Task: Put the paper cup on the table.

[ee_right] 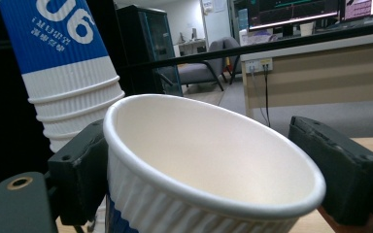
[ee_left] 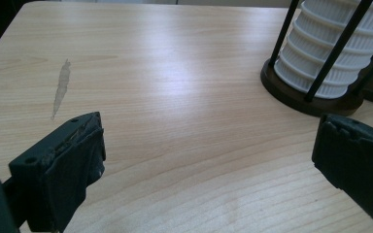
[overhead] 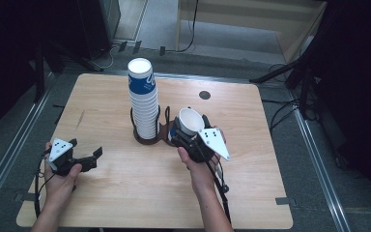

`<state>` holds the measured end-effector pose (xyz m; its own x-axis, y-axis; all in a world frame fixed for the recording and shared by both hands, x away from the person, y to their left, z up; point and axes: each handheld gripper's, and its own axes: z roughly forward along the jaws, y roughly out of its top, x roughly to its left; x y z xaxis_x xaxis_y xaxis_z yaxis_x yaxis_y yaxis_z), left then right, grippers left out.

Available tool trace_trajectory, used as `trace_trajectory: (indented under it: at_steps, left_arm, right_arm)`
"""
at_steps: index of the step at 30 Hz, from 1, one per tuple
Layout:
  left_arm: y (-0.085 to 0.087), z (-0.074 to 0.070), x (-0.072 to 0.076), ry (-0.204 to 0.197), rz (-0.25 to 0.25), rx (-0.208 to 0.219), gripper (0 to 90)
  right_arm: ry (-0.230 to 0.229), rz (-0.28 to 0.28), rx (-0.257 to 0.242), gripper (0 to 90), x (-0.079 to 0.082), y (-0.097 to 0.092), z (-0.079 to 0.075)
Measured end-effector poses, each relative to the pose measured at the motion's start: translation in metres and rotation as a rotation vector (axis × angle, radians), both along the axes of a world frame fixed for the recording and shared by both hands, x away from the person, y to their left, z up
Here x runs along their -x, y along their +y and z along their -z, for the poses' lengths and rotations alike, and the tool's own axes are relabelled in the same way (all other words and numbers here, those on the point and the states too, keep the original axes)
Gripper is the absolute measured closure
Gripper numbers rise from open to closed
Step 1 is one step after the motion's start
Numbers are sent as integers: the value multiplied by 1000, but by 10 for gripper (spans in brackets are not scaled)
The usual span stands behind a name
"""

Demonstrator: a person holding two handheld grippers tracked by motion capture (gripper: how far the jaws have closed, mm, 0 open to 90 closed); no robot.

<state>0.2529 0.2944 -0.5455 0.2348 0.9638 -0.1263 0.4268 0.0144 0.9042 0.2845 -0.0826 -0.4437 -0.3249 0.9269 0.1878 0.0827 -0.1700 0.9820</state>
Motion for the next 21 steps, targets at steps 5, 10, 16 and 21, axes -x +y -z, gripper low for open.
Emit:
trace_trajectory:
  at_steps: [5,10,16,21]
  left_arm:
    - [0,3,-1,1,-6,6,0]
    - [0,5,-1,-2,-2,9,0]
    - [1,5,-1,1,-2,35,0]
    - [2,5,-1,6,0,44,0]
  right_arm:
    - [-9,9,24,133,-3,-4,0]
    - [-14,11,39,133,-6,-8,-1]
    - [-21,27,55,132,-10,-15,-2]
    - [-23,41,78,133,-14,-20,-3]
